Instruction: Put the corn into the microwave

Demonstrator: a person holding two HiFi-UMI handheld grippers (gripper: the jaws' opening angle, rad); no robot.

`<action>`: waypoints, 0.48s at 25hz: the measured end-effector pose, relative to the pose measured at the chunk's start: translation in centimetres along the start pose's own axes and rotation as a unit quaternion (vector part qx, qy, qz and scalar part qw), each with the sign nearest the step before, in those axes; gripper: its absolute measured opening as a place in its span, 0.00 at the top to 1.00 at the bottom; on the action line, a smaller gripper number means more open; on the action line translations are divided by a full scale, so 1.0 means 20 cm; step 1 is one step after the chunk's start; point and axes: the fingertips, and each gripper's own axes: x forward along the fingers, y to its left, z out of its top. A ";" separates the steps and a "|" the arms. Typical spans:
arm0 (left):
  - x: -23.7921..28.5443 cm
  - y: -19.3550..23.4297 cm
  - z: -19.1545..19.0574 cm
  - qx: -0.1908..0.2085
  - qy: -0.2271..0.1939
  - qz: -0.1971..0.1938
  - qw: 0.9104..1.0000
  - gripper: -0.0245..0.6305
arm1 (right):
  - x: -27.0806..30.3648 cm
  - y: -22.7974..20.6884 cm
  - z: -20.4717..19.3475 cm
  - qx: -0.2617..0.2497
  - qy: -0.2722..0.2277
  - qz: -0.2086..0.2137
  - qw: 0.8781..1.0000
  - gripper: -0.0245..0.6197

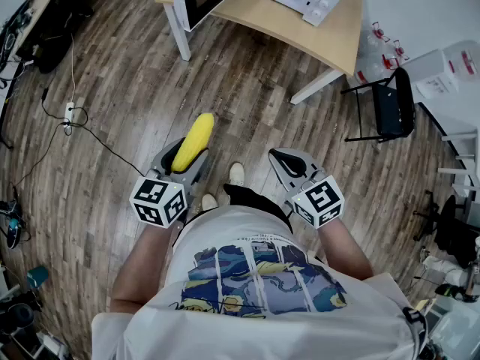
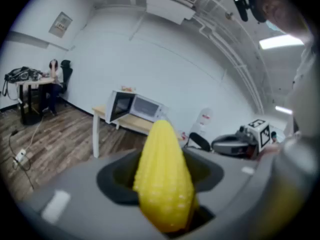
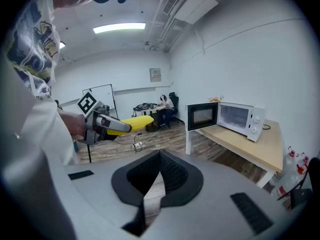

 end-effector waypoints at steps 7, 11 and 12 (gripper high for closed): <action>0.32 -0.05 0.24 0.024 -0.004 0.021 0.999 0.57 | 0.01 -0.34 0.07 0.010 -0.014 0.015 1.000 0.95; 0.51 -0.04 0.33 0.026 -0.005 0.021 0.999 0.57 | 0.04 -0.56 0.03 0.029 -0.009 0.004 1.000 0.95; 0.56 -0.02 0.35 0.026 -0.001 0.020 0.999 0.57 | 0.04 -0.61 0.03 0.042 -0.010 -0.001 0.999 0.95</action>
